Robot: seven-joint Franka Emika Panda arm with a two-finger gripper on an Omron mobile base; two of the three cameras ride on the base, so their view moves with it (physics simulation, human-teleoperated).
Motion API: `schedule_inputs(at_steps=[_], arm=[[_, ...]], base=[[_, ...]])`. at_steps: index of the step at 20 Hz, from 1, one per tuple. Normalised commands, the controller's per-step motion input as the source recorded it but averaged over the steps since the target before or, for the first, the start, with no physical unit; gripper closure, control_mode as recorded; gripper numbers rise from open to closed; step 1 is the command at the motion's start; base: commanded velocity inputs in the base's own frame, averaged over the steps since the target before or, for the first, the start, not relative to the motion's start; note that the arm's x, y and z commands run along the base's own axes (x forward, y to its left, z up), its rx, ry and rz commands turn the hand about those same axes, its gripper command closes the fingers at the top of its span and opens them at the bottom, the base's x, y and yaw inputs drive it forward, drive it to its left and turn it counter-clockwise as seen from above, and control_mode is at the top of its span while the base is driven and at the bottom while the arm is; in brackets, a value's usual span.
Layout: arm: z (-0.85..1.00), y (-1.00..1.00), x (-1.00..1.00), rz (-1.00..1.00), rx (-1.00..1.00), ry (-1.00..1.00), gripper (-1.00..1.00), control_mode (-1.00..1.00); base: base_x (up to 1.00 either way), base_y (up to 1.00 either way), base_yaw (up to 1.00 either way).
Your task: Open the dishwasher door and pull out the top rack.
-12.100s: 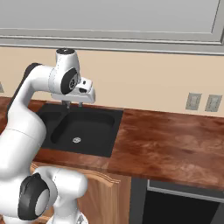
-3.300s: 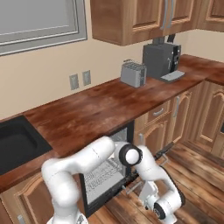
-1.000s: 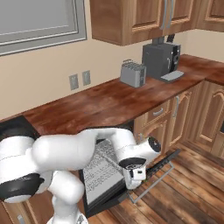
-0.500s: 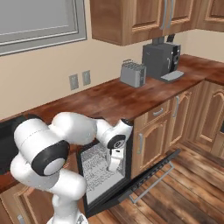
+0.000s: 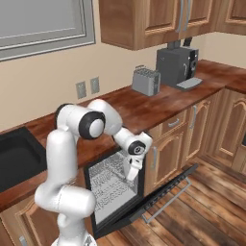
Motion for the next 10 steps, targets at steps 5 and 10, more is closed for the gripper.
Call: schedule_inputs(at_steps=[5,10], arm=[[-0.86,-0.03,0.73,0.00,0.06,-0.08,-1.00,-1.00],[-1.00,0.11,0.45,0.00,-0.01,-0.17,-1.00,-1.00]], base=[[0.00,0.00,0.00],[0.00,0.00,0.00]])
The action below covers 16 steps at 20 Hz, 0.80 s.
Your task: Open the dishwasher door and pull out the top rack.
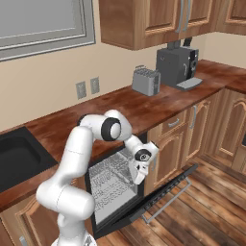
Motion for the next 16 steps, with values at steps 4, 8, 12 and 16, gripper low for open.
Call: schedule_inputs(at_steps=[4,8,12,16], arm=[[-0.93,0.48,0.38,0.00,-0.03,-0.21,-1.00,-1.00],[-0.58,0.76,0.45,0.00,0.00,-0.23,-1.00,-1.00],[-0.51,0.32,0.53,0.00,0.02,-0.18,-1.00,-1.00],[-0.60,0.10,0.67,0.00,0.06,-0.12,-1.00,-1.00]], base=[[0.00,0.00,0.00],[0.00,0.00,0.00],[0.00,0.00,0.00],[0.00,0.00,0.00]])
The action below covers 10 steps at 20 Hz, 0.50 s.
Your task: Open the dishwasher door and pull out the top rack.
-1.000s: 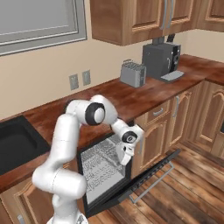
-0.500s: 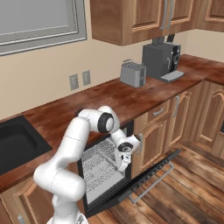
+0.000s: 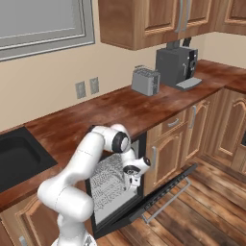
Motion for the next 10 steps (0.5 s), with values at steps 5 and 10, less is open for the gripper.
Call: schedule_inputs(at_steps=[5,10], arm=[[-0.50,0.24,0.80,0.00,0.07,-0.14,-1.00,-1.00],[-0.45,0.34,0.76,0.00,0.09,-0.15,-1.00,-1.00]], base=[[0.00,0.00,0.00],[0.00,0.00,0.00]])
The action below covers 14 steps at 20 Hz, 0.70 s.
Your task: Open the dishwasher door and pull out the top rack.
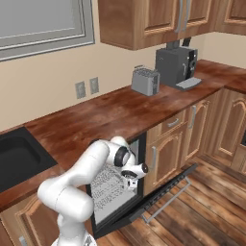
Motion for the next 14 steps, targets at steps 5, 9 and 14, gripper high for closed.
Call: schedule_inputs(at_steps=[5,9,14], arm=[[-0.01,0.32,0.59,0.03,0.27,0.03,-1.00,-1.00],[0.00,0.21,0.45,0.09,0.36,0.16,-1.00,-1.00],[0.00,0.12,0.29,0.22,0.45,0.24,-1.00,-1.00]], base=[[0.00,0.00,0.00],[0.00,0.00,0.00],[0.00,0.00,0.00]])
